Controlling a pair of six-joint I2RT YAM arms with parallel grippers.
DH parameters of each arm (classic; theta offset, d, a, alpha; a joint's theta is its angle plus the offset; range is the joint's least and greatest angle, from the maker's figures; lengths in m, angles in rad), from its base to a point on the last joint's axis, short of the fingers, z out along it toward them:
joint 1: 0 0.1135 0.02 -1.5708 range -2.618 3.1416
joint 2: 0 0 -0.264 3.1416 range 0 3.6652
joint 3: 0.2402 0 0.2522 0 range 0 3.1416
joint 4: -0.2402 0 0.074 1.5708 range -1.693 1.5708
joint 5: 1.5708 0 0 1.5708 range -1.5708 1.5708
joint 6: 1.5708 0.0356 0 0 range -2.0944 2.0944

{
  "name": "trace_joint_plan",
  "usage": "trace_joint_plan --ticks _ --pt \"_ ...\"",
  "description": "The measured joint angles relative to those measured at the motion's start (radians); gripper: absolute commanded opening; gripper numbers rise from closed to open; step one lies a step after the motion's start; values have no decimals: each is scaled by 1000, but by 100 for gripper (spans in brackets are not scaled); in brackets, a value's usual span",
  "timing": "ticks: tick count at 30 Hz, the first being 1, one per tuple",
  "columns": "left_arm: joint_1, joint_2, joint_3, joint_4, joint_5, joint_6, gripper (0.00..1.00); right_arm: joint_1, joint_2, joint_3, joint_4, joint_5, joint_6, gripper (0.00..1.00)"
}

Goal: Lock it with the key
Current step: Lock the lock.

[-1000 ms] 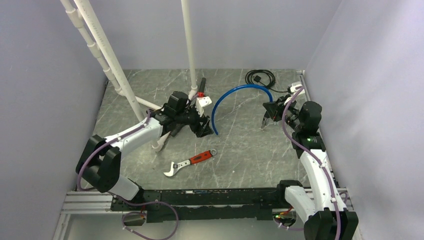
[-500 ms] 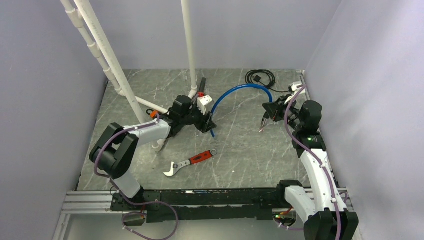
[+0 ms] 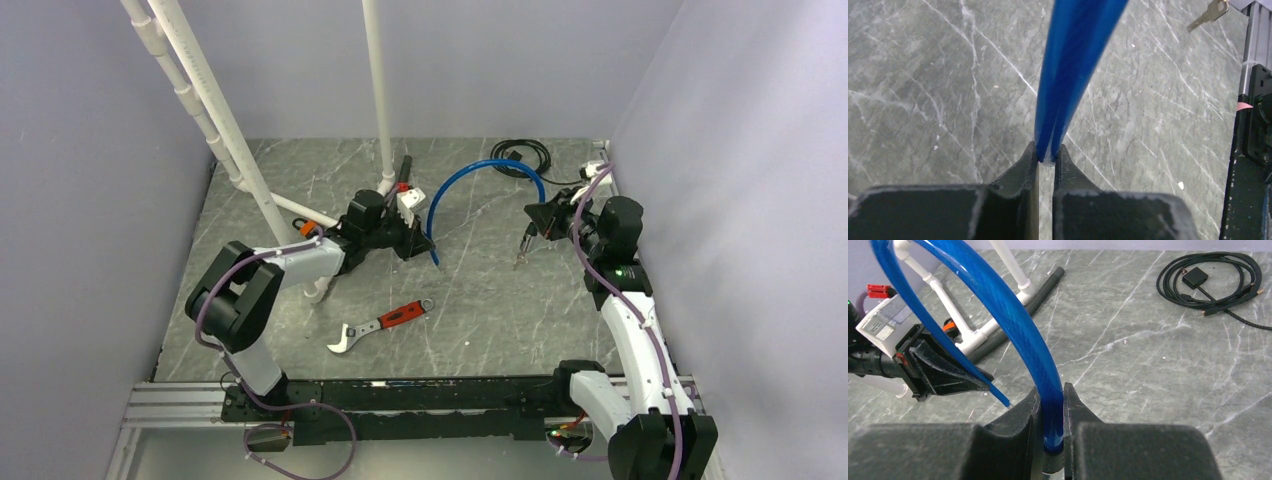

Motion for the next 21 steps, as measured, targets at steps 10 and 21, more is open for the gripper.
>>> trace_joint_plan --ticks 10,21 --pt "0 -26 140 -26 33 -141 0 -36 40 4 65 13 158 0" --pt "-29 -103 426 8 32 -319 0 -72 150 -9 377 -71 514 0"
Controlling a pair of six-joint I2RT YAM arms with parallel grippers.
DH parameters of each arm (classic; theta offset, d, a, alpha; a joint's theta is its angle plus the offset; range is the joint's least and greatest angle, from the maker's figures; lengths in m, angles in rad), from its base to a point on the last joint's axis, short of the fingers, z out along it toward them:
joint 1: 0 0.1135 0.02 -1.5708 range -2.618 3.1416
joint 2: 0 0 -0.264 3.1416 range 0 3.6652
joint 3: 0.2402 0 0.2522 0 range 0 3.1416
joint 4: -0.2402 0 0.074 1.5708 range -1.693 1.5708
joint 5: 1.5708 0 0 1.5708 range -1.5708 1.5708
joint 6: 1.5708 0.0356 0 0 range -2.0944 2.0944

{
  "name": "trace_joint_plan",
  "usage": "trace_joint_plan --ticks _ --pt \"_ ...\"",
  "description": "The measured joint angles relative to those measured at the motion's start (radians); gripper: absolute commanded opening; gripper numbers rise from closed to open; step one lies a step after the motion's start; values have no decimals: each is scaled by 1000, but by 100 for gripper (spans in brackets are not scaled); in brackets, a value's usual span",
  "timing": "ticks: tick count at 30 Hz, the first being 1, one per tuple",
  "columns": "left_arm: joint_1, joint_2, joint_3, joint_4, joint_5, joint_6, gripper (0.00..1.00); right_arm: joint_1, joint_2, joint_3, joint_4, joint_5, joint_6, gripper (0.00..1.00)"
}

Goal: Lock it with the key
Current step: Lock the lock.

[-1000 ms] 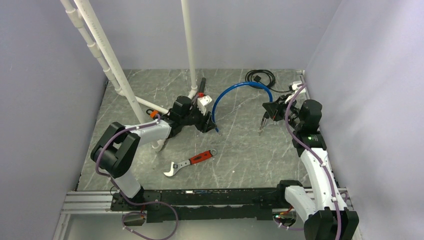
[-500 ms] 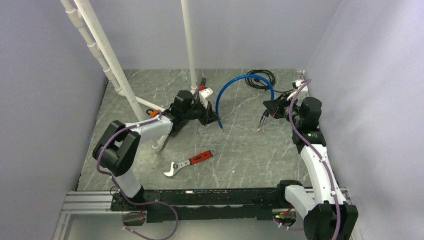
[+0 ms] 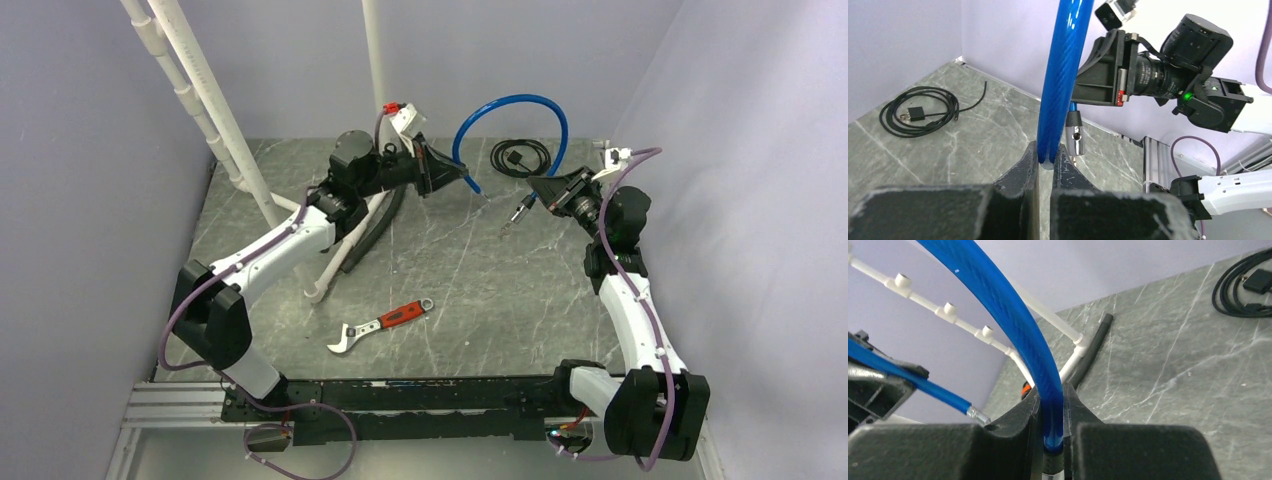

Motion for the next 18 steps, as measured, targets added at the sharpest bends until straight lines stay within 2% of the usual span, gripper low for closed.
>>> trace_joint_plan --ticks 8,18 --pt "-79 21 6 14 -6 29 0 0 3 -11 -7 16 145 0" --pt "-99 80 45 22 -6 34 0 0 -15 -39 -36 19 175 0"
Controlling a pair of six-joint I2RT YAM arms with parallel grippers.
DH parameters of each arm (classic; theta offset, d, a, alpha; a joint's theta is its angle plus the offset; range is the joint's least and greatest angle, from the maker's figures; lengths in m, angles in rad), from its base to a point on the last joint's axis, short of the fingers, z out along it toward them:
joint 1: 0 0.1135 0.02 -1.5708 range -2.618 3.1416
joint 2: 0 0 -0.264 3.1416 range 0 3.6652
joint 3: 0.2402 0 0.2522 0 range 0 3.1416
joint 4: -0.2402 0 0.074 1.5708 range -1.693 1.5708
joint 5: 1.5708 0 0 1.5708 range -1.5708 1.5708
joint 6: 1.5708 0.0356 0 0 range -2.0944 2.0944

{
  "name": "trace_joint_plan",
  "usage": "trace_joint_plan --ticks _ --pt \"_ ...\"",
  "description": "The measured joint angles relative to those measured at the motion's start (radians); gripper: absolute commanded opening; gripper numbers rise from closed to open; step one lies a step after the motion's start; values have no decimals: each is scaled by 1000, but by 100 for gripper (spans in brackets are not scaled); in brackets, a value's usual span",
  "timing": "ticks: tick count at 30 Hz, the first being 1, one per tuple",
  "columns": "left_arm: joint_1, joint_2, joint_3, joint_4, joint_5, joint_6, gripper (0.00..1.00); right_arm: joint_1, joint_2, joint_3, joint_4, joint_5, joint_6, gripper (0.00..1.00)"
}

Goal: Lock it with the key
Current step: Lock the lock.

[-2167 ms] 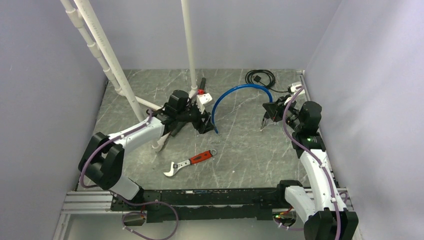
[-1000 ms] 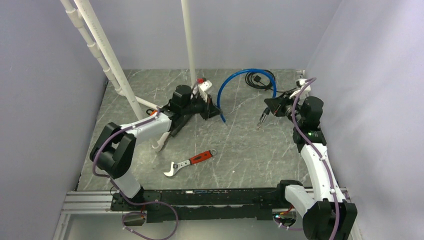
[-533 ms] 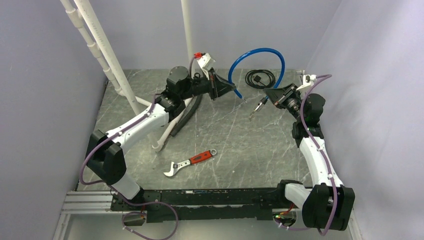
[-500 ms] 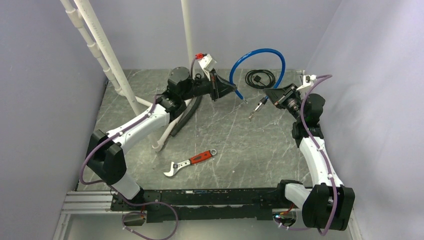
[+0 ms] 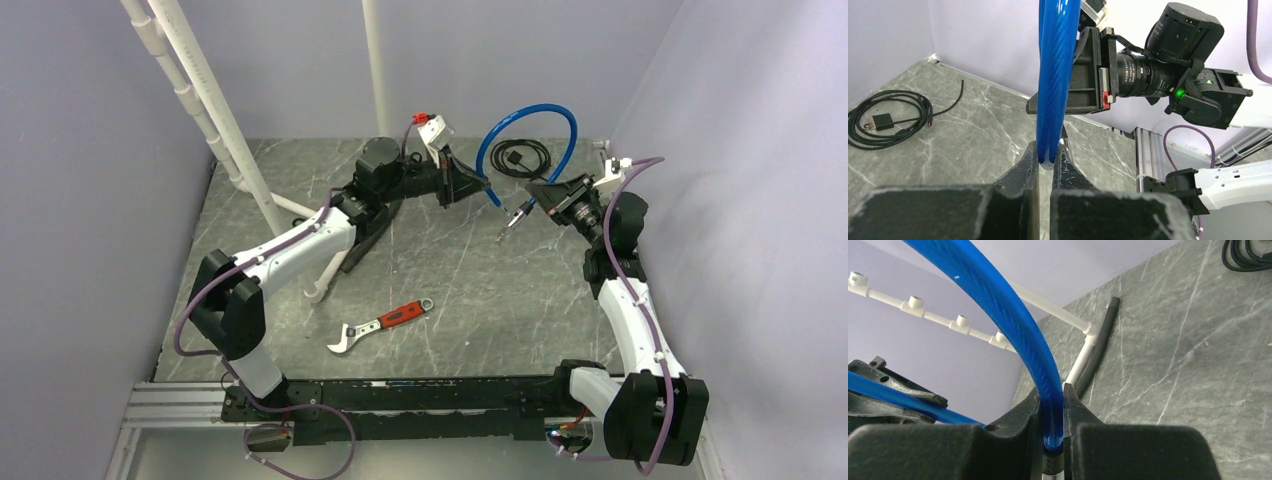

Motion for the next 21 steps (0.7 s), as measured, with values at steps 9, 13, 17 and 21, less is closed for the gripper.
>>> trace_joint_plan --ticks 9,13,17,21 --pt "-2 35 40 23 8 -4 0 0 -7 -6 -6 6 8 0" --pt "-3 53 43 27 8 -4 0 0 -6 -10 -6 12 18 0" --pt "-7 62 44 29 10 -5 0 2 -6 -20 -6 23 26 0" --pt "-10 67 50 30 15 -8 0 4 -6 -23 -12 27 26 0"
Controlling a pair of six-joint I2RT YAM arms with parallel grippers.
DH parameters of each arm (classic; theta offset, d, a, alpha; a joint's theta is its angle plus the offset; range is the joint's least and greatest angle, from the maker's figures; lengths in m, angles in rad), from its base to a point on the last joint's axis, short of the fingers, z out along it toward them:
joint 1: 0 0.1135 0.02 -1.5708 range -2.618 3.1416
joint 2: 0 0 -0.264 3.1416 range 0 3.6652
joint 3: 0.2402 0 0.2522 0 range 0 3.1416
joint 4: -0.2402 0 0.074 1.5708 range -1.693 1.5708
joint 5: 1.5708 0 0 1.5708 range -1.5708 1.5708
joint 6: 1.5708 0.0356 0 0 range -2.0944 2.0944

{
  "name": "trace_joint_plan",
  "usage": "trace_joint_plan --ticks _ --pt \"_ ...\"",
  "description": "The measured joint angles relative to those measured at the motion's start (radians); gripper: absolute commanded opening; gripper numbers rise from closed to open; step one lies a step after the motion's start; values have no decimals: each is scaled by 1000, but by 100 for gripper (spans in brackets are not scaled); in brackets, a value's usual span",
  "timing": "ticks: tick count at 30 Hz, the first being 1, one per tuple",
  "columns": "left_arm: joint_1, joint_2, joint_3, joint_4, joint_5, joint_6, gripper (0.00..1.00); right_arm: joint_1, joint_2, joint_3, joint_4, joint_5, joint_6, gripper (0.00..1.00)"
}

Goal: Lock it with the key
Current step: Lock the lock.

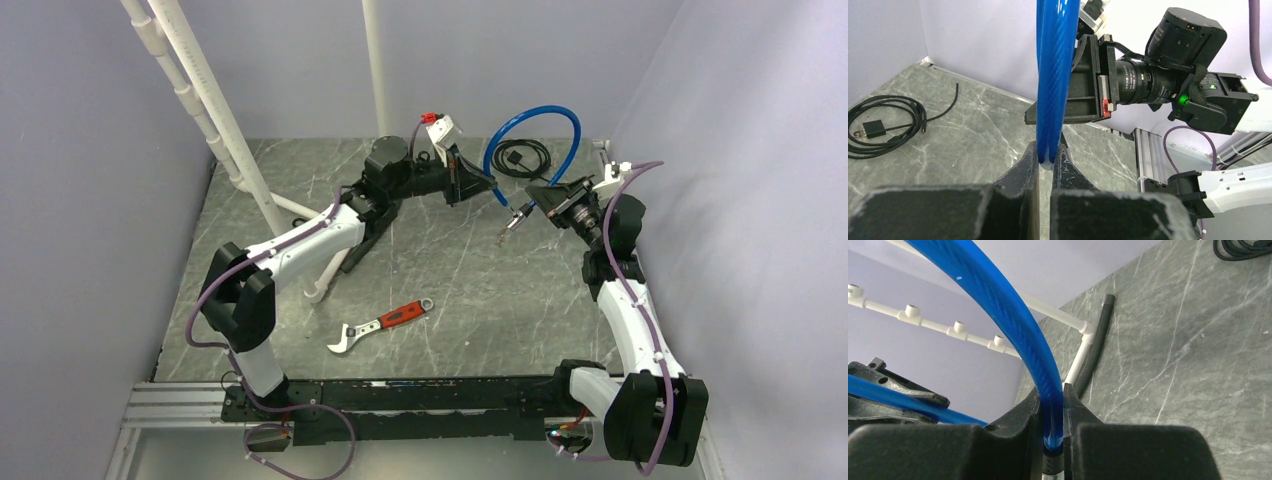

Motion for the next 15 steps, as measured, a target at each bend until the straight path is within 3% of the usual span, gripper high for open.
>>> trace_joint_plan --ticks 15 --pt "-2 0 5 -2 19 0 0 4 0 -8 -42 39 42 0"
